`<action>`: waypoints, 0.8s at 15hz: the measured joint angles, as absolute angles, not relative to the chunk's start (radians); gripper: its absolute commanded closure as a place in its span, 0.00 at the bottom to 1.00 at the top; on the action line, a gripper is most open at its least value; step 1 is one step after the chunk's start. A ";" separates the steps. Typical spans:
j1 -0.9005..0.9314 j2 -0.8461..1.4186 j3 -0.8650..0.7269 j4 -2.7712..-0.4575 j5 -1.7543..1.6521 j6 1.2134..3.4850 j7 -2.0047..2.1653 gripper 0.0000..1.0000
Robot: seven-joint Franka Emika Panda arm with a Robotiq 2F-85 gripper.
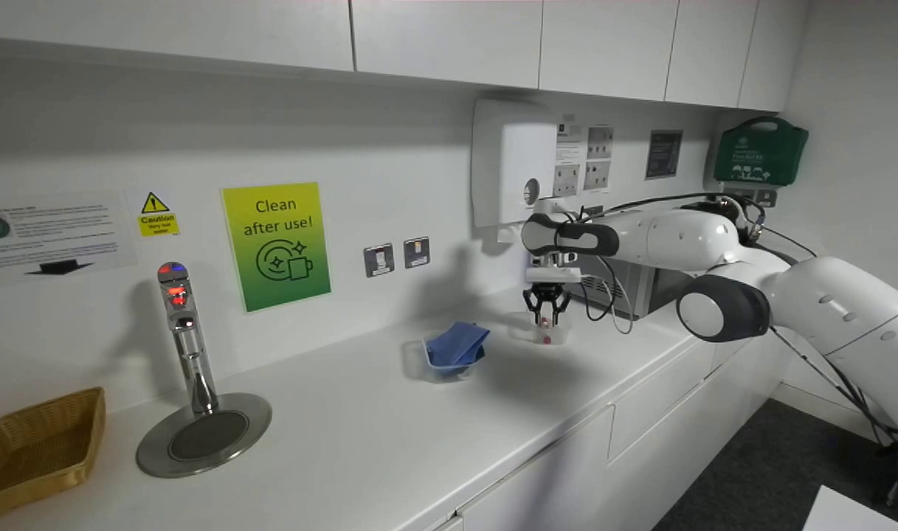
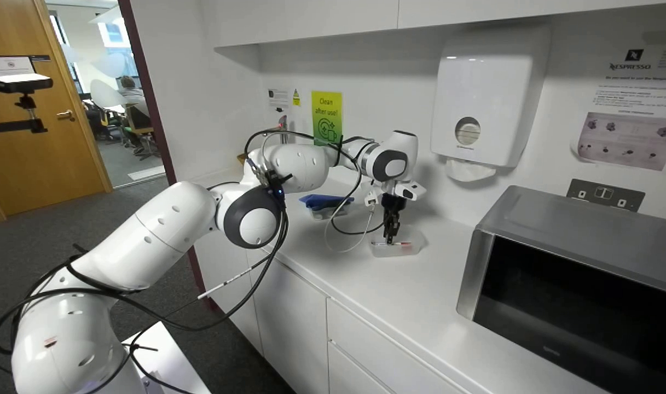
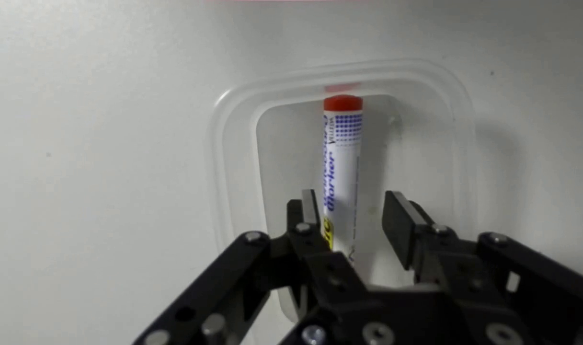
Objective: Put the marker in the bowl
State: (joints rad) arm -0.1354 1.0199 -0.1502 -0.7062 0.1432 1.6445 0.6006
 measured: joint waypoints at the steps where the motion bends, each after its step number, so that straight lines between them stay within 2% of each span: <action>1: -0.134 1.020 -0.150 -0.705 0.143 1.644 0.600 0.17; 3: -0.131 1.020 -0.150 -0.697 0.143 1.644 0.599 0.04; 4: -0.128 1.019 -0.150 -0.692 0.143 1.644 0.598 0.01; 12: -0.035 0.941 -0.136 -0.691 0.142 1.616 0.485 0.00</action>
State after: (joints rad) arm -0.0353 0.9409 -0.1360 -0.6909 0.1416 1.6159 0.4851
